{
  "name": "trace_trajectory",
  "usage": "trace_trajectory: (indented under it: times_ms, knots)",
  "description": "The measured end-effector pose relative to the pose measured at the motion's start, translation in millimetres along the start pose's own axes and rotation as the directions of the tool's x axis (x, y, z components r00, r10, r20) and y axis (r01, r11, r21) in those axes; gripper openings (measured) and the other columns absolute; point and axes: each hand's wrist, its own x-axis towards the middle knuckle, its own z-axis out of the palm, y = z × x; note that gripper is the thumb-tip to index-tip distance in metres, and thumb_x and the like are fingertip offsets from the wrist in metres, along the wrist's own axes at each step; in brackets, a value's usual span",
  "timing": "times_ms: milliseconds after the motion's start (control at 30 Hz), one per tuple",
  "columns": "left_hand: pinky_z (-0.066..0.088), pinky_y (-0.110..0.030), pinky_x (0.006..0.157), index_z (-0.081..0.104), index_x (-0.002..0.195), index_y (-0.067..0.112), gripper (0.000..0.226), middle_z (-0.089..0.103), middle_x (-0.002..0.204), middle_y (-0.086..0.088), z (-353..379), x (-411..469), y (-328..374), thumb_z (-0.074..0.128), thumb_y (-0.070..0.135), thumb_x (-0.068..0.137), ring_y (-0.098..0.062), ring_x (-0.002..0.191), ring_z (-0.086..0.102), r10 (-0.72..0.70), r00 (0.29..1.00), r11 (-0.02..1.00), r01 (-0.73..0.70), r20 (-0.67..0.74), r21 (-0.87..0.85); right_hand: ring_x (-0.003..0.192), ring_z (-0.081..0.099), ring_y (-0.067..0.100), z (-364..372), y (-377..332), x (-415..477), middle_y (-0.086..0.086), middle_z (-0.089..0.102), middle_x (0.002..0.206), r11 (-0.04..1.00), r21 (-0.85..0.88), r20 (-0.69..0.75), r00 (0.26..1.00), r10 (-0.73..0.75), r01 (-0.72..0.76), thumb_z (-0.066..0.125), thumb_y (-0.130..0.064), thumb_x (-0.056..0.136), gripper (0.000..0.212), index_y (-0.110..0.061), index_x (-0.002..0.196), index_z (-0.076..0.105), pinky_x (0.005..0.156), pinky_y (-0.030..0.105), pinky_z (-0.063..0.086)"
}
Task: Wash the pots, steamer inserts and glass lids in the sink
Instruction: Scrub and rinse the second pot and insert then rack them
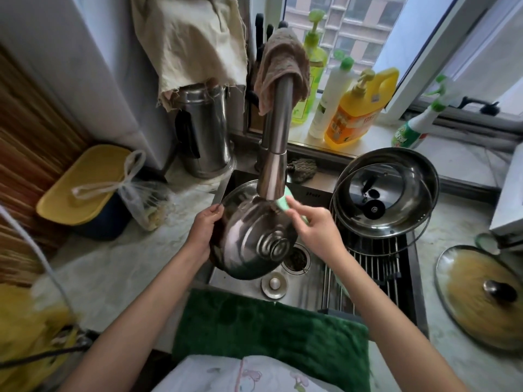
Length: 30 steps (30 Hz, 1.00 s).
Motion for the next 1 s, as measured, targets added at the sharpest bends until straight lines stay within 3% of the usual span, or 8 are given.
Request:
trace_trajectory:
  times_ms: [100,200,367,533,700,800,900,1000]
  knots:
    - [0.049,-0.026,0.067,0.062,0.086,0.009,0.019,0.068,0.078,-0.006,2,1,-2,0.047,0.013,0.096,-0.018,0.071,0.063,-0.028,1.0,1.0,0.028,0.003,0.007,0.042,0.039,0.006,-8,6,11,0.005,0.073,0.073,0.985,-0.17,-0.003,1.0,0.0,-0.001,0.055,-0.036,0.093,0.033,-0.034,0.126,0.059,0.044,0.029,0.035]
    - [0.051,-0.027,0.067,0.061,0.088,0.009,0.019,0.067,0.083,-0.008,6,0,-2,0.046,0.015,0.097,-0.019,0.073,0.063,-0.023,1.0,1.0,0.023,-0.007,-0.02,0.05,0.046,0.004,-6,9,25,0.003,0.074,0.083,0.982,-0.051,-0.131,0.976,0.174,-0.182,0.055,-0.03,0.094,0.033,-0.023,0.125,0.061,0.05,0.033,0.041]
    - [0.046,-0.032,0.074,0.062,0.075,0.014,0.026,0.064,0.077,-0.007,11,5,-2,0.047,0.014,0.097,-0.023,0.076,0.06,-0.006,0.998,0.994,0.012,-0.055,0.111,0.042,0.049,0.013,22,-25,-15,0.001,0.067,0.06,0.94,-0.255,0.047,0.974,-0.223,0.228,0.055,-0.038,0.093,0.035,-0.034,0.128,0.058,0.043,0.023,0.035]
    - [0.045,-0.033,0.079,0.063,0.076,0.013,0.026,0.066,0.075,-0.005,16,2,-7,0.048,0.016,0.097,-0.022,0.077,0.061,-0.013,1.0,0.979,0.013,-0.004,0.204,0.045,0.047,0.005,14,-6,5,0.0,0.07,0.069,0.98,-0.183,-0.111,0.992,0.059,-0.079,0.052,-0.036,0.094,0.035,-0.032,0.129,0.058,0.044,0.026,0.032]
    - [0.046,-0.014,0.061,0.063,0.077,0.011,0.026,0.063,0.07,-0.001,33,5,-1,0.046,0.01,0.097,-0.011,0.068,0.058,0.06,0.995,0.957,-0.081,0.085,0.278,0.037,0.035,-0.002,7,-14,-32,-0.011,0.058,0.052,0.881,-0.352,0.063,0.947,-0.316,0.317,0.062,-0.034,0.09,0.036,-0.034,0.126,0.06,0.039,0.009,0.022]
    - [0.046,-0.024,0.07,0.066,0.076,0.014,0.028,0.067,0.07,0.003,31,4,-8,0.047,0.014,0.097,-0.013,0.071,0.062,0.066,0.99,0.947,-0.1,0.122,0.306,0.044,0.044,-0.002,-10,15,-10,-0.002,0.072,0.078,0.95,-0.311,-0.063,0.998,-0.008,-0.012,0.058,-0.033,0.093,0.04,-0.029,0.133,0.054,0.04,0.012,0.029]
    - [0.045,-0.022,0.063,0.063,0.075,0.011,0.028,0.065,0.064,0.005,28,4,-8,0.046,0.013,0.098,-0.011,0.065,0.06,0.1,0.984,0.95,-0.139,0.149,0.279,0.09,0.06,0.003,-37,38,9,-0.01,0.051,0.126,0.968,0.027,-0.105,0.962,0.251,-0.249,0.072,-0.024,0.083,0.071,-0.016,0.144,0.038,0.07,0.008,0.042]
    - [0.04,-0.023,0.062,0.059,0.081,-0.006,0.024,0.058,0.07,-0.01,28,8,0,0.048,0.008,0.096,-0.017,0.067,0.053,0.138,0.964,0.938,-0.201,0.226,0.283,0.078,0.058,0.004,-51,46,14,-0.013,0.062,0.099,0.937,0.19,-0.149,0.935,0.322,-0.292,0.066,-0.015,0.088,0.038,-0.02,0.125,0.059,0.066,0.015,0.046]
